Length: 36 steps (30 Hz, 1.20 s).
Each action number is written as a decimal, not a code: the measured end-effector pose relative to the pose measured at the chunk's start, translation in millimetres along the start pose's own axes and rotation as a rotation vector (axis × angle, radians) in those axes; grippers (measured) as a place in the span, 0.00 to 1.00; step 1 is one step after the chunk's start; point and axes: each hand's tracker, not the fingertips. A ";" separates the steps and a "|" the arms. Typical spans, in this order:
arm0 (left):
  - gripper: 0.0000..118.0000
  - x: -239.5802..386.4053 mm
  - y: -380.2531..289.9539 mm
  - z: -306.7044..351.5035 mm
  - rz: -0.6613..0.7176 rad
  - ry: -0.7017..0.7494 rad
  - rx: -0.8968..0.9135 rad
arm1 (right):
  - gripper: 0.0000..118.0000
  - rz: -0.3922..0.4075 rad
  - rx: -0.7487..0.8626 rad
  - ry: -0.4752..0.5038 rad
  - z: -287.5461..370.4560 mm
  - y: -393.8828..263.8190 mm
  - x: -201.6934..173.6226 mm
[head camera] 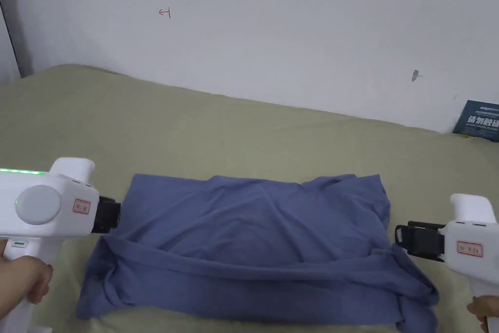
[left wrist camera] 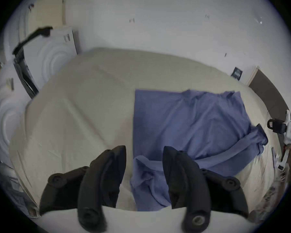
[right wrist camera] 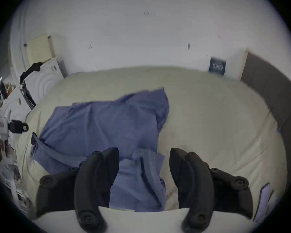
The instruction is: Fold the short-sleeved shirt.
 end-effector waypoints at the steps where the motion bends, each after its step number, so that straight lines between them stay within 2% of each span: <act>1: 0.41 4.8 0.3 18.2 -0.006 0.020 0.054 | 0.58 0.010 0.048 -0.023 17.9 -2.6 -10.1; 2: 0.40 13.4 -4.5 37.5 0.006 0.029 0.119 | 0.58 0.016 0.095 -0.044 28.7 -6.3 -18.1; 3: 0.32 23.0 -10.9 54.5 0.032 0.043 0.172 | 0.57 0.012 0.127 -0.066 44.4 -11.1 -28.2; 5: 0.08 40.7 -30.5 89.6 0.070 0.006 0.273 | 0.53 -0.022 0.176 -0.067 80.4 -27.4 -49.5; 6: 0.04 50.3 -42.2 104.1 0.075 0.008 0.310 | 0.46 -0.035 0.177 -0.063 91.9 -35.6 -61.6; 7: 0.03 60.9 -57.2 119.0 0.057 0.018 0.353 | 0.27 -0.048 0.178 -0.057 107.6 -47.3 -72.0; 8: 0.02 69.6 -71.9 132.1 0.047 0.026 0.371 | 0.02 -0.058 0.192 -0.051 121.7 -60.2 -81.8; 11: 0.02 81.5 -118.3 151.7 0.034 0.012 0.346 | 0.01 -0.035 0.158 -0.100 150.4 -98.2 -109.7; 15: 0.02 95.4 -186.1 167.2 -0.007 0.026 0.295 | 0.01 -0.062 0.129 -0.094 173.2 -158.6 -135.4; 17: 0.02 102.1 -213.5 168.1 -0.041 0.035 0.231 | 0.01 -0.031 0.111 -0.093 176.2 -182.5 -147.3; 19: 0.02 99.5 -225.6 163.0 -0.004 0.009 0.185 | 0.01 -0.018 0.062 -0.063 174.0 -191.8 -152.6; 23: 0.02 91.6 -215.5 147.1 0.036 -0.005 0.126 | 0.01 -0.047 0.039 -0.048 169.5 -186.1 -152.6; 25: 0.02 84.9 -201.0 134.3 0.059 -0.006 0.132 | 0.01 -0.038 0.052 -0.048 167.8 -179.4 -150.8; 28: 0.02 59.5 -171.1 95.6 0.133 0.006 0.071 | 0.01 -0.055 0.072 -0.038 164.6 -168.5 -139.6; 29: 0.02 52.9 -159.5 81.2 0.145 0.020 0.032 | 0.01 -0.068 0.076 -0.033 163.4 -165.0 -134.3; 30: 0.10 45.0 -151.7 68.5 0.166 0.032 0.010 | 0.01 -0.073 0.077 -0.033 162.5 -162.3 -130.1; 32: 0.18 25.4 -135.7 40.0 0.223 -0.012 -0.041 | 0.01 -0.083 0.079 -0.040 157.1 -155.8 -119.8; 36: 0.57 9.6 -115.3 -8.3 0.229 -0.028 -0.088 | 0.01 -0.098 0.072 -0.060 147.7 -148.4 -96.7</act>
